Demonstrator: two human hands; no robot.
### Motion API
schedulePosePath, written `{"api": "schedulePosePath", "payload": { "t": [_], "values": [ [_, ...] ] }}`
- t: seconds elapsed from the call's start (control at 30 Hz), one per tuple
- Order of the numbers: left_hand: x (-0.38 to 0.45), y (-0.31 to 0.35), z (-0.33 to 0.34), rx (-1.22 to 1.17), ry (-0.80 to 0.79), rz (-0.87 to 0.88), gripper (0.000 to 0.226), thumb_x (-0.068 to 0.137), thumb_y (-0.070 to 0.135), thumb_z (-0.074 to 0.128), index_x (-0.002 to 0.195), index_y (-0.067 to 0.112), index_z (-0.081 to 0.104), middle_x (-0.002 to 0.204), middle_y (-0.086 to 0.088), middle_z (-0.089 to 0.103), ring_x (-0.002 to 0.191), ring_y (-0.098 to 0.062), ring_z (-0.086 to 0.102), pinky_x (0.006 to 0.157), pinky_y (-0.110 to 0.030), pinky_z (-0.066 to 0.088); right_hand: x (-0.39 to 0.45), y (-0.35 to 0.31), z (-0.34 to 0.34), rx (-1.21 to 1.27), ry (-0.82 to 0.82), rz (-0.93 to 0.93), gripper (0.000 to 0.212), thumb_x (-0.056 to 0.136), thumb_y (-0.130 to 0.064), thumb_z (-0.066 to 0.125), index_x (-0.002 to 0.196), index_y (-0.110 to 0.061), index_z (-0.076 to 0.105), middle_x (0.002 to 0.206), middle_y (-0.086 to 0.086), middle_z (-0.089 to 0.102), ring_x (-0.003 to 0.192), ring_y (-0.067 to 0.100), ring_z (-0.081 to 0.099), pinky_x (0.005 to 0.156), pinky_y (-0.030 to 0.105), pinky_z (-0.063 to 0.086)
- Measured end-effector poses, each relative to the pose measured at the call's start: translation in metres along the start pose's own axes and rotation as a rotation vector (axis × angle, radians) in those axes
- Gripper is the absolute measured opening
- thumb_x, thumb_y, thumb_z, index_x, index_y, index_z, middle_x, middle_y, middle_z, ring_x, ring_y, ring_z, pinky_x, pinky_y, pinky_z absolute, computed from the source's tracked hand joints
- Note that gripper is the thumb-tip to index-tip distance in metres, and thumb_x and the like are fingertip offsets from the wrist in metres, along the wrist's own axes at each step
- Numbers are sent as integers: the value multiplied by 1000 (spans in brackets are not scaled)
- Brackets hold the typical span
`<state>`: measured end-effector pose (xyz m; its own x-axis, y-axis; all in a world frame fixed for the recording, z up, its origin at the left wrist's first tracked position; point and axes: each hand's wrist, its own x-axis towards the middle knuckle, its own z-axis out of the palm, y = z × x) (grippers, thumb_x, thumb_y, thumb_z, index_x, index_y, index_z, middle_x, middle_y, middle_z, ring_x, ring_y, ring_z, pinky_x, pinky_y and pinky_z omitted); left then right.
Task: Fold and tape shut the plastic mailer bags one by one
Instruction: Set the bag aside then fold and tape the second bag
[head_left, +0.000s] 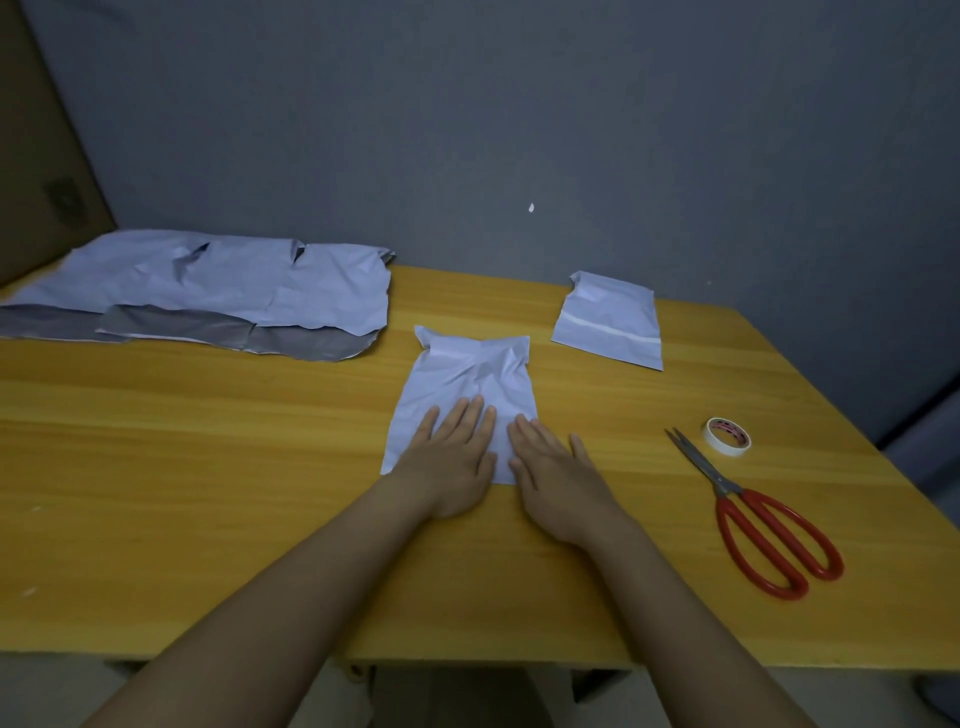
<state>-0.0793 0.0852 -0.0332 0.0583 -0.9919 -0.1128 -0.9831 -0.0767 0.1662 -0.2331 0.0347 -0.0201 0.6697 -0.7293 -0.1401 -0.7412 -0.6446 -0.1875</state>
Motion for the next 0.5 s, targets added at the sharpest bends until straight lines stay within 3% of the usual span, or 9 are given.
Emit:
{"api": "schedulePosePath", "payload": {
  "t": [0.1, 0.33, 0.5],
  "values": [
    [-8, -12, -4, 18, -38, -55, 62, 99, 53, 10, 150, 27, -13, 157, 2, -21, 143, -11, -20, 115, -43, -15, -1, 1, 2, 6, 3, -2, 51, 105, -33, 17, 153, -20, 7, 161, -8, -2, 146, 6, -5, 119, 43, -3],
    [-37, -59, -18, 66, -104, -175, 66, 95, 61, 8, 148, 32, -18, 155, 2, -25, 142, -15, -24, 112, -48, -19, -1, 1, 1, 20, -10, -5, 51, 105, -32, 15, 153, -20, 6, 161, -7, -3, 146, 7, -5, 119, 43, -4],
    [-45, -72, -30, -67, -70, -267, 82, 90, 69, 27, 151, 29, -11, 156, -3, -23, 143, -20, -23, 112, -48, -16, -1, 0, 1, 21, -15, 6, 51, 104, -33, 15, 153, -20, 5, 161, -7, -3, 146, 7, -5, 119, 43, -5]
  ]
}}
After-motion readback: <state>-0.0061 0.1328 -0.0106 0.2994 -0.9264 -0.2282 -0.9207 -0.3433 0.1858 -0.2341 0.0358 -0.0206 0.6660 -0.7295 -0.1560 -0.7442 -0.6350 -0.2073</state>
